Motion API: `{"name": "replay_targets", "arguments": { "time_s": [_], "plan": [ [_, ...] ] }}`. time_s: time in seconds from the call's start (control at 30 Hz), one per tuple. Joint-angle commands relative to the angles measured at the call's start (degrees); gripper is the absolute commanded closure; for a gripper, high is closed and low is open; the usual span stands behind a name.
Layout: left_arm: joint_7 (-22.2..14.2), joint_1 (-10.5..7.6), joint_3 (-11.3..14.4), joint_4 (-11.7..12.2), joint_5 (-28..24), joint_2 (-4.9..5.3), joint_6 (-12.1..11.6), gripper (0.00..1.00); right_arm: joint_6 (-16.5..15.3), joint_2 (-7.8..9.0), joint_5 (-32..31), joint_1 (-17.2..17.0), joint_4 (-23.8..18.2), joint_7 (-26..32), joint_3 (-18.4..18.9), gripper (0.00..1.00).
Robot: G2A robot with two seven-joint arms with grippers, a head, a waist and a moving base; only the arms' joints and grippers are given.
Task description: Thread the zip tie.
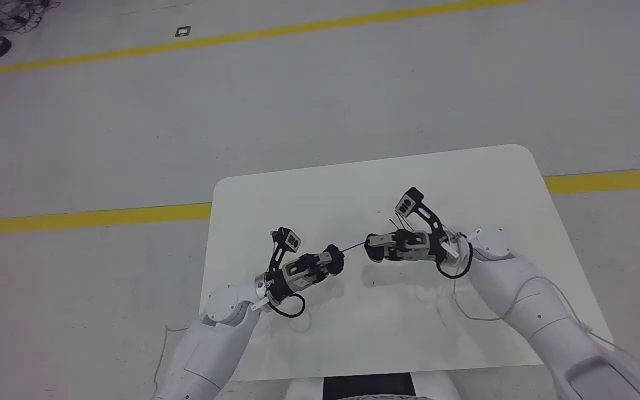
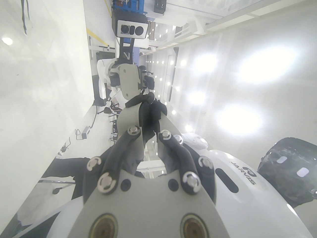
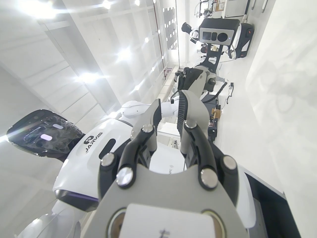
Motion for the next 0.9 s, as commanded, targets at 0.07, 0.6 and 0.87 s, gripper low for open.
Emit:
{"name": "replay_targets", "arguments": {
  "time_s": [0.07,0.6,0.87],
  "plan": [
    [0.00,0.00,0.00,0.00,0.00,0.00,0.00,1.00,0.00,-0.02,-0.08,0.24,0.17,0.00,-0.27,0.86],
    [0.00,0.00,0.00,0.00,0.00,0.00,0.00,1.00,0.00,-0.20,0.06,0.76,1.01,0.00,-0.56,0.83],
    [0.00,0.00,0.00,0.00,0.00,0.00,0.00,1.00,0.00,-0.68,-0.33,1.01,1.60,0.00,-0.11,0.89]
  ]
}}
